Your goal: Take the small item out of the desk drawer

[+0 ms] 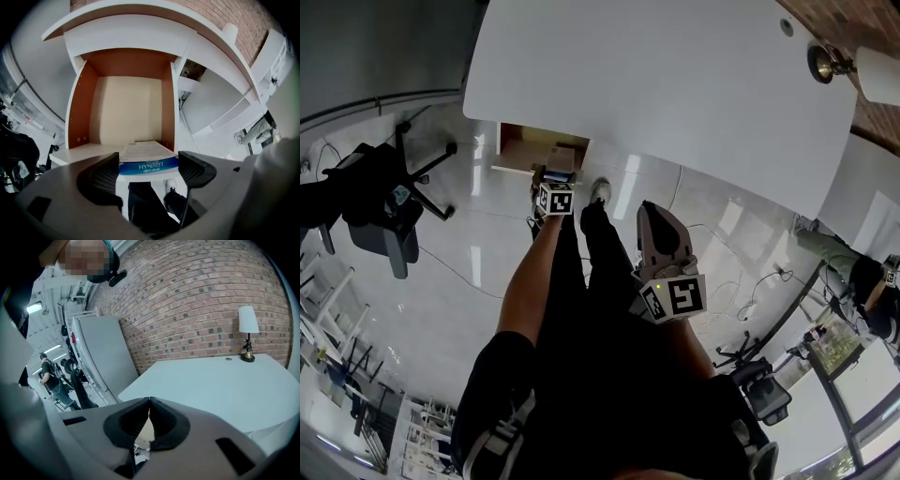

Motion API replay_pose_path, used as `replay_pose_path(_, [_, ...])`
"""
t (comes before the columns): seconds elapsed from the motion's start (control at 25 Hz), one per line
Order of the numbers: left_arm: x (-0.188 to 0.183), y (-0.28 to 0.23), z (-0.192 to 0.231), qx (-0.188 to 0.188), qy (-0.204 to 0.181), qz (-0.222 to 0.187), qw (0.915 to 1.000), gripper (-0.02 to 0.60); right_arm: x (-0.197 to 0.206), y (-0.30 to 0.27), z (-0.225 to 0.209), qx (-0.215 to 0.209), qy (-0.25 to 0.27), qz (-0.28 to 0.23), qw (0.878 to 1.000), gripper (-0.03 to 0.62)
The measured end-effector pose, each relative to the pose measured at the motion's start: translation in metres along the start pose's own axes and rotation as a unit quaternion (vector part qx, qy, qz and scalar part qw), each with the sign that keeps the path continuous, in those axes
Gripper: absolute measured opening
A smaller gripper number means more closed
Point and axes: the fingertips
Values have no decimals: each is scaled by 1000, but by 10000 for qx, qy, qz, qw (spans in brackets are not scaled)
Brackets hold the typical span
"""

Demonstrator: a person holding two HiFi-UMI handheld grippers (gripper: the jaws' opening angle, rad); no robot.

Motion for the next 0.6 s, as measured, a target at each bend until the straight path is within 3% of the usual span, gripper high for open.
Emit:
replay_pose_path(0.32, [-5,79,-11,-96,50,-583,9982,397,-11,54,8,-158,207,-336,9991,26])
replay_pose_path(0.6, [-2,216,-1,-328,106,-1529,9876,394,-36,106,49,-513,745,-789,9928,26])
Point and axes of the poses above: the fingertips, and each gripper's own axes: y backward along the fingers, z to its left, x out of its underside, and after that the axes turned 6 degrees about -y, right-handed
